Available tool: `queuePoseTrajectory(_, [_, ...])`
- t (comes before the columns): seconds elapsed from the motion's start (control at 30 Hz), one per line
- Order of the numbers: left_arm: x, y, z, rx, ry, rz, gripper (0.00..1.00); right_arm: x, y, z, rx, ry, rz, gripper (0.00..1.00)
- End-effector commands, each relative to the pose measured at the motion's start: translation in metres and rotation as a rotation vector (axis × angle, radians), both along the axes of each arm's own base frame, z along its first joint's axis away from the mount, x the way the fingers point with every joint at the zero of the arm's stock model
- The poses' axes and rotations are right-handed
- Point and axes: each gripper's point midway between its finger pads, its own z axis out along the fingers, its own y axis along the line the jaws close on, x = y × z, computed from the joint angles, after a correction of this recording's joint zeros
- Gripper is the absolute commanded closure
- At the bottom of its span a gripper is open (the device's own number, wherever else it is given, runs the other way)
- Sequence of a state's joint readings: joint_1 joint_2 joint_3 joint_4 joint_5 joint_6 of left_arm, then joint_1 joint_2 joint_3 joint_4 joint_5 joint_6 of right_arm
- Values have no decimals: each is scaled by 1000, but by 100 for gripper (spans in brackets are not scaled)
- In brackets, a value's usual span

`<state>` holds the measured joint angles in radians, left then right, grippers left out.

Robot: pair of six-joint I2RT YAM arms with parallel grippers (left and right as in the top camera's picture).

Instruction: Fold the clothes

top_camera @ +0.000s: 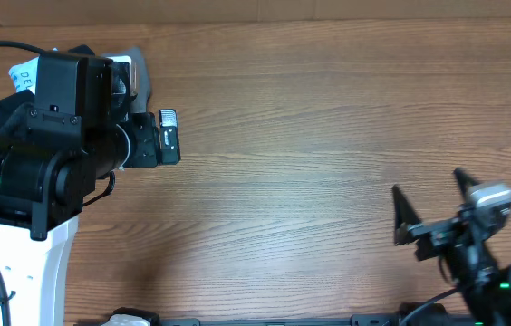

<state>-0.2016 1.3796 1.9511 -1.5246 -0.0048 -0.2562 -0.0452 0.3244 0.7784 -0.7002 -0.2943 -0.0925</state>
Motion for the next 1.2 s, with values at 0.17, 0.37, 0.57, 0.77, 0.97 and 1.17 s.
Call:
queuePoseTrajectory(0.17, [1, -1, 1, -4, -5, 6, 0, 9, -1, -76, -15, -54, -4, 0])
queuePoseTrajectory(0.37, [1, -1, 1, -4, -5, 6, 0, 18, -1, -101, -14, -104, -2, 0])
queuePoseTrajectory(0.57, [1, -1, 1, -4, -5, 6, 0, 31, -2, -121, -15, -134, -2, 0])
queuePoseTrajectory(0.77, [1, -1, 1, -4, -5, 6, 0, 41, -2, -137, -17, -183, -1, 0])
queuePoseTrajectory(0.97, [1, -1, 1, -4, -5, 6, 0, 42, -3, -138, -18, -194, -6, 0])
queuePoseTrajectory(1.17, [1, -1, 1, -4, -5, 6, 0, 42, -3, -138, -19, -194, -6, 0])
